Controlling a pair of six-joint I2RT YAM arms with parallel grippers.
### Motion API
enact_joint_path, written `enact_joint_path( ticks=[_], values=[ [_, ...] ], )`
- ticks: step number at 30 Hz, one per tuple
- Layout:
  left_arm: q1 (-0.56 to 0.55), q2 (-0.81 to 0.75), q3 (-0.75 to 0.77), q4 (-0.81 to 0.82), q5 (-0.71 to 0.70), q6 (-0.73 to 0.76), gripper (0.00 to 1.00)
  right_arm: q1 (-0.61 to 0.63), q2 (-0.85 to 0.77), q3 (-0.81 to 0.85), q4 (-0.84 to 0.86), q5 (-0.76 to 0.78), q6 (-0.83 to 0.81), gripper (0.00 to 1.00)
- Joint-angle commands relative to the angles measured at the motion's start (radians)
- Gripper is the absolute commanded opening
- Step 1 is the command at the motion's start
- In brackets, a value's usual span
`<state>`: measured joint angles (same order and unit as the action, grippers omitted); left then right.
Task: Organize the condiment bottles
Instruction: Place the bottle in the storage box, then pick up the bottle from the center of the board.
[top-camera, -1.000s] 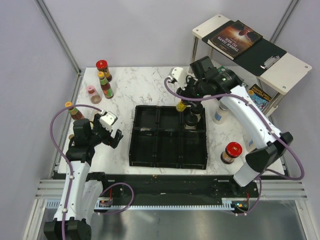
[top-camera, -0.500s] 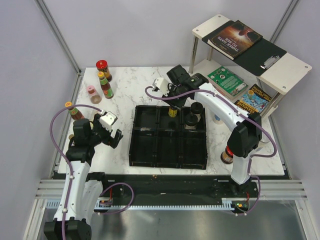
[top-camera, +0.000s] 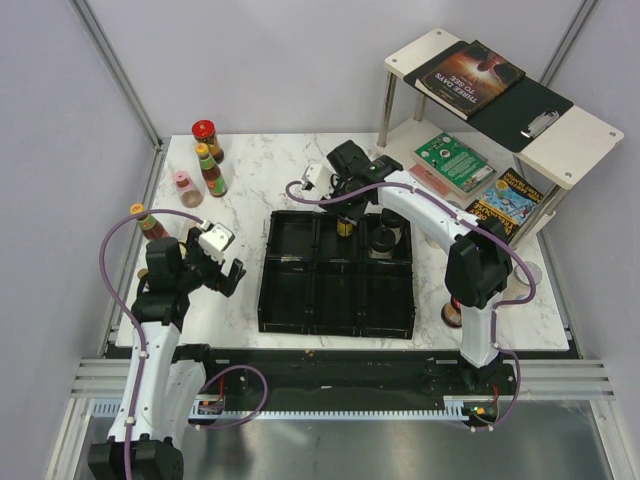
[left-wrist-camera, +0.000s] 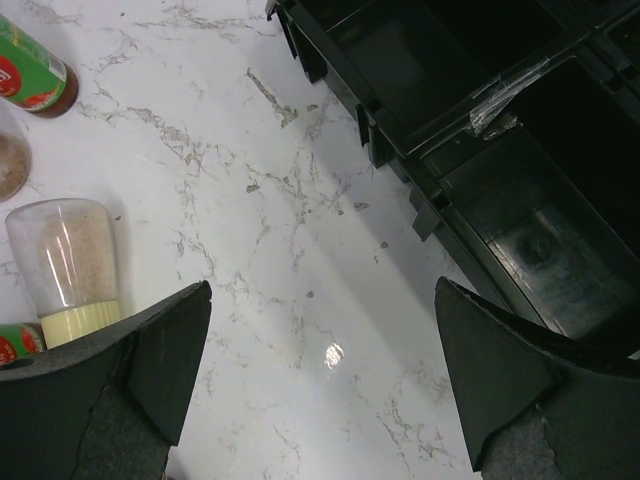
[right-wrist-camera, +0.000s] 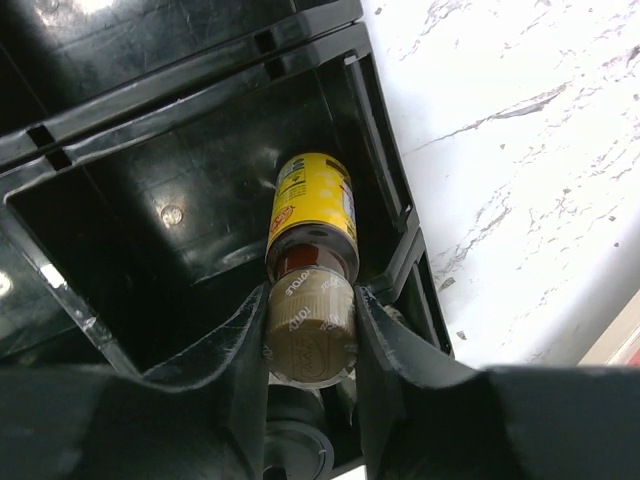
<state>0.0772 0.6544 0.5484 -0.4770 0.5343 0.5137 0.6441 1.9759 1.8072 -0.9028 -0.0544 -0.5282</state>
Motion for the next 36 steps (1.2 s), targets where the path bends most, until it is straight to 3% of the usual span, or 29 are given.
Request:
enact_joint_path(
  ticks=[1, 3, 4, 6, 7, 9, 17, 26, 32, 36],
  values=[
    [0.004, -0.007, -0.007, 0.028, 0.029, 0.026, 1.0, -0.008, 0.005, -0.023, 0.028, 0.004, -0.007, 0.48],
    [0.003, -0.009, -0.005, 0.028, 0.029, 0.026, 1.0, -0.009, 0.003, -0.026, 0.03, -0.002, -0.009, 0.6],
    [0.004, -0.007, -0.007, 0.028, 0.027, 0.026, 0.99, -0.006, -0.002, -0.025, 0.028, -0.002, -0.007, 0.74],
    [0.004, -0.009, -0.007, 0.028, 0.029, 0.026, 0.99, -0.006, -0.014, -0.025, 0.03, -0.004, -0.009, 0.84],
    [0.004, -0.009, -0.007, 0.028, 0.029, 0.026, 1.0, -0.008, -0.018, -0.019, 0.028, -0.002, -0.009, 0.94],
    [0.004, -0.009, -0.007, 0.029, 0.029, 0.026, 0.99, -0.009, -0.032, -0.013, 0.03, -0.001, -0.007, 0.98],
    [0.004, -0.006, -0.007, 0.028, 0.027, 0.026, 1.0, -0.012, -0.106, 0.038, 0.024, 0.027, 0.02, 0.98],
    [0.006, -0.002, -0.007, 0.029, 0.027, 0.028, 1.0, -0.023, -0.323, 0.012, 0.064, 0.048, 0.054, 0.98],
    [0.006, 0.002, -0.005, 0.041, -0.005, 0.013, 1.0, -0.092, -0.477, -0.127, 0.165, 0.11, 0.108, 0.98],
    [0.006, 0.02, 0.045, 0.075, -0.085, 0.008, 1.0, -0.141, -0.632, -0.331, 0.206, 0.08, 0.068, 0.98]
  ],
)
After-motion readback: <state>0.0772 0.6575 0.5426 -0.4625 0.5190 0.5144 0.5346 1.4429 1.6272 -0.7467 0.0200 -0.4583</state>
